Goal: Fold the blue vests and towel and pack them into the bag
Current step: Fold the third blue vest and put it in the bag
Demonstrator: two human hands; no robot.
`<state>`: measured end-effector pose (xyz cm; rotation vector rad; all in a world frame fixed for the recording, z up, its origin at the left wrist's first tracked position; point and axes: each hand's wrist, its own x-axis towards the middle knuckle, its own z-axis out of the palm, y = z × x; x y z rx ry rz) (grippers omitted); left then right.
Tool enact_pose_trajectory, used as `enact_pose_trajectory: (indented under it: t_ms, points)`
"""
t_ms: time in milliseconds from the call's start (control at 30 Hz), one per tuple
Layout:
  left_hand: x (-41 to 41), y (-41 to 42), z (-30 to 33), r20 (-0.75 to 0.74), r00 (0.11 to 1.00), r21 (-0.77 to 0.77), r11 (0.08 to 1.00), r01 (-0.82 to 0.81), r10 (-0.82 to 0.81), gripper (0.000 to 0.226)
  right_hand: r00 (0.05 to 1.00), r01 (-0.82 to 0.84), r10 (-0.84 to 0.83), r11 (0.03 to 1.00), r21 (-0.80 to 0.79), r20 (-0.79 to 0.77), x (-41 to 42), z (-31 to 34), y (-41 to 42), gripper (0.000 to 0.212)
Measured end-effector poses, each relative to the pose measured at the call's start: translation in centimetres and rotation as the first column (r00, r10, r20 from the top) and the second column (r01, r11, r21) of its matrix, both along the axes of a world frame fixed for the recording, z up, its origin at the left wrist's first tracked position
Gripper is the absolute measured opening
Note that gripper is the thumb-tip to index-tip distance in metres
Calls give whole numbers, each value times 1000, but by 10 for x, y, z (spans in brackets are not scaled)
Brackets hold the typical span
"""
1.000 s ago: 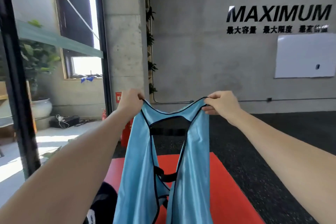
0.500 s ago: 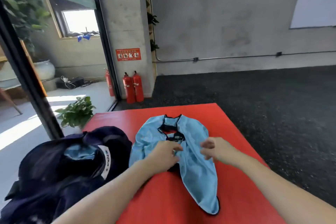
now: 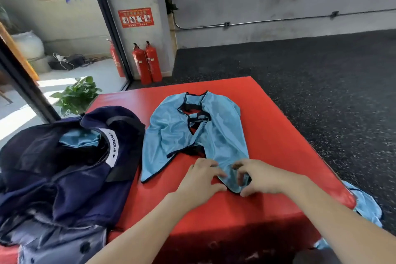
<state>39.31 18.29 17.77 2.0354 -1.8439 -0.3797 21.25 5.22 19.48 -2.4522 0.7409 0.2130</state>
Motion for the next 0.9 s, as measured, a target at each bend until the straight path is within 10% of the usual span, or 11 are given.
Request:
enact_pose_trajectory:
  t_ms: [233,567,733,900]
  points:
    - [-15,-9,-7,-55,998,-69,997,40,-44,23,960,126,-148,987,103,238,-11,8,-5,6]
    - [-21,-25,26,-542,825,-95,964,-247,158,25,744,295,-326,943,151,583,-13,17,14,24]
    - [-22,-27,31,-493,861,-205,945,-256,126,20,625,368,-383,913,176,680,-10,21,17,17]
    - [-3,-31,64,-81,993,-346,932,-108,85,14,593,374,-302,924,77,747,-5,48,14,21]
